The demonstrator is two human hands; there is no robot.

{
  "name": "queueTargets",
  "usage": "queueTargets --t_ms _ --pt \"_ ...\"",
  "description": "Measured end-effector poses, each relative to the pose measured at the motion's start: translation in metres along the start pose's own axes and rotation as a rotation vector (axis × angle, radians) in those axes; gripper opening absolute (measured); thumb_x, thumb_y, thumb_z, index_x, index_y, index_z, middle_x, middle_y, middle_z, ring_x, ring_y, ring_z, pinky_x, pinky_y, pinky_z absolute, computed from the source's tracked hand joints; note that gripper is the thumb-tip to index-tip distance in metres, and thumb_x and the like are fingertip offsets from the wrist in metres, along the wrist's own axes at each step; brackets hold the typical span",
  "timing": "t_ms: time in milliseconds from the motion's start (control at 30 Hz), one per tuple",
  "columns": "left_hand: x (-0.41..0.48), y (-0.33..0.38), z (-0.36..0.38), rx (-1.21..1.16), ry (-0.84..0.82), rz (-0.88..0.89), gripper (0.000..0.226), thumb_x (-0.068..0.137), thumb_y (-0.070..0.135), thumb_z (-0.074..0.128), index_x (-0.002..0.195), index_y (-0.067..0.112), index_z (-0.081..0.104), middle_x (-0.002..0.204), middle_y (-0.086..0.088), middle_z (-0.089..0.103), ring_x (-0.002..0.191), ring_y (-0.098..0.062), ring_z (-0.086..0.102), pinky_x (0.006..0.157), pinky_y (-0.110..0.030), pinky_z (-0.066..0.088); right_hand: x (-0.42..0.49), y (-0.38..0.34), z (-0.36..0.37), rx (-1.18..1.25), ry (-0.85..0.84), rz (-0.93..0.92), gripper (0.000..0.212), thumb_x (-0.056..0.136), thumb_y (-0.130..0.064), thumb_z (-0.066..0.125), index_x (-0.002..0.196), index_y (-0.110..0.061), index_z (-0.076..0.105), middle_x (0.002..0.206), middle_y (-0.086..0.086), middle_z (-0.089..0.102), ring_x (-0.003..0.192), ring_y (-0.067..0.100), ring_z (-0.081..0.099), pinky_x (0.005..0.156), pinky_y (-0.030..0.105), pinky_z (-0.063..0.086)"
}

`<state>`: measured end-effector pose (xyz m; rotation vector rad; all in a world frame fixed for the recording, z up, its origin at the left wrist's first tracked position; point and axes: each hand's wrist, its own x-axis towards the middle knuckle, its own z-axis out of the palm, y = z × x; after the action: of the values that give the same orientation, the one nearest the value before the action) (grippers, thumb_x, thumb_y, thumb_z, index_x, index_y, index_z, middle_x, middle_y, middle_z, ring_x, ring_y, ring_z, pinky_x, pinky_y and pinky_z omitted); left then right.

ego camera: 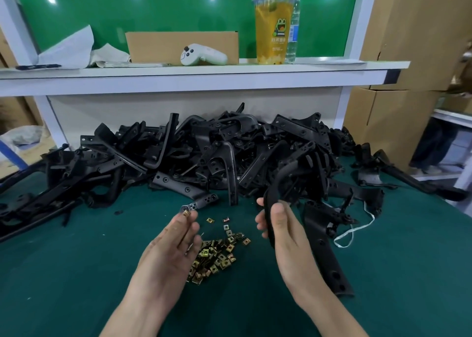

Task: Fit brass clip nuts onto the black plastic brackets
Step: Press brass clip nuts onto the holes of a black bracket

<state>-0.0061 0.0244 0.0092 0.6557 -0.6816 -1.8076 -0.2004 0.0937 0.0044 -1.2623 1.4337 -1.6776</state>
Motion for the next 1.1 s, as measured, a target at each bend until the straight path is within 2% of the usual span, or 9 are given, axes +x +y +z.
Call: queueTargets --t_ms 100,200,333,500,667,767,867,1000,1100 --pt "-0.001 0.000 0.002 -0.006 -0.009 -0.035 0.014 0.089 0.021 0.067 0.096 0.015 0.078 0.112 -0.004 0.074 0.087 -0.012 0.072 0.075 -0.026 0.061 -0.002 0.002 -0.001 -0.382 -0.024 -0.045 0.050 0.085 -0.086 0.033 0.120 -0.056 0.050 0.118 -0.033 0.057 0.112 -0.005 0.053 0.091 0.010 0.041" --pt "-0.001 0.000 0.003 -0.014 0.028 -0.071 0.012 0.086 0.024 0.069 0.085 0.017 0.080 0.096 0.000 0.073 0.077 -0.010 0.070 0.066 -0.025 0.060 -0.001 0.005 -0.002 -0.852 -0.059 -0.148 0.074 0.085 -0.087 0.025 0.136 -0.040 0.050 0.123 -0.024 0.053 0.110 0.007 0.050 0.093 0.025 0.038" --pt "0.002 -0.001 0.001 -0.041 0.095 -0.061 0.011 0.085 0.026 0.070 0.080 0.018 0.075 0.081 0.004 0.066 0.065 -0.007 0.064 0.065 -0.025 0.054 0.003 0.008 0.000 -1.146 -0.140 -0.176 0.072 0.086 -0.079 0.029 0.137 -0.036 0.057 0.116 -0.013 0.060 0.109 0.013 0.056 0.092 0.030 0.035" --pt "0.004 -0.001 -0.004 -0.001 0.103 0.001 0.012 0.083 0.031 0.070 0.087 0.020 0.069 0.082 0.006 0.067 0.067 -0.007 0.065 0.076 -0.030 0.048 0.002 0.010 0.001 -1.217 -0.158 -0.192 0.065 0.089 -0.076 0.036 0.138 -0.038 0.056 0.115 -0.013 0.061 0.109 0.013 0.057 0.091 0.031 0.035" --pt "-0.008 -0.006 0.008 0.478 0.003 0.196 0.025 0.085 0.039 0.066 0.098 0.020 0.074 0.112 0.000 0.076 0.104 -0.012 0.070 0.091 -0.034 0.051 0.001 0.010 0.001 -1.194 -0.131 -0.283 0.057 0.089 -0.070 0.049 0.130 -0.034 0.065 0.103 -0.010 0.065 0.098 0.017 0.062 0.089 0.033 0.039" --pt "-0.015 -0.014 0.016 0.783 -0.027 0.300 0.010 0.089 0.034 0.067 0.093 0.030 0.075 0.095 0.008 0.077 0.084 -0.003 0.069 0.078 -0.020 0.055 0.000 0.010 0.002 -1.171 -0.135 -0.309 0.055 0.087 -0.066 0.057 0.129 -0.032 0.067 0.103 -0.010 0.067 0.098 0.017 0.063 0.094 0.035 0.040" --pt "-0.016 -0.021 0.018 0.860 0.009 0.343 0.013 0.095 0.020 0.065 0.087 0.027 0.073 0.082 0.009 0.075 0.068 -0.004 0.067 0.063 -0.012 0.051 0.000 0.011 0.004 -1.156 -0.209 -0.289 0.056 0.092 -0.066 0.049 0.139 -0.035 0.055 0.117 -0.015 0.063 0.112 0.011 0.055 0.109 0.031 0.029" --pt "-0.017 -0.025 0.018 0.826 -0.047 0.258 0.020 0.098 0.019 0.061 0.086 0.031 0.072 0.081 0.003 0.073 0.064 -0.012 0.064 0.062 -0.022 0.056 -0.003 0.010 0.009 -0.859 -0.259 -0.214 0.053 0.096 -0.068 0.035 0.130 -0.032 0.055 0.118 -0.019 0.061 0.117 -0.003 0.048 0.120 0.025 0.012" --pt "-0.013 -0.020 0.018 0.720 -0.028 0.203 0.016 0.098 0.025 0.061 0.088 0.027 0.072 0.087 -0.004 0.074 0.071 -0.017 0.068 0.064 -0.029 0.057 -0.002 0.010 0.004 -0.707 -0.267 -0.149 0.064 0.089 -0.076 0.032 0.134 -0.036 0.054 0.120 -0.020 0.060 0.113 -0.033 0.026 0.114 0.009 0.003"
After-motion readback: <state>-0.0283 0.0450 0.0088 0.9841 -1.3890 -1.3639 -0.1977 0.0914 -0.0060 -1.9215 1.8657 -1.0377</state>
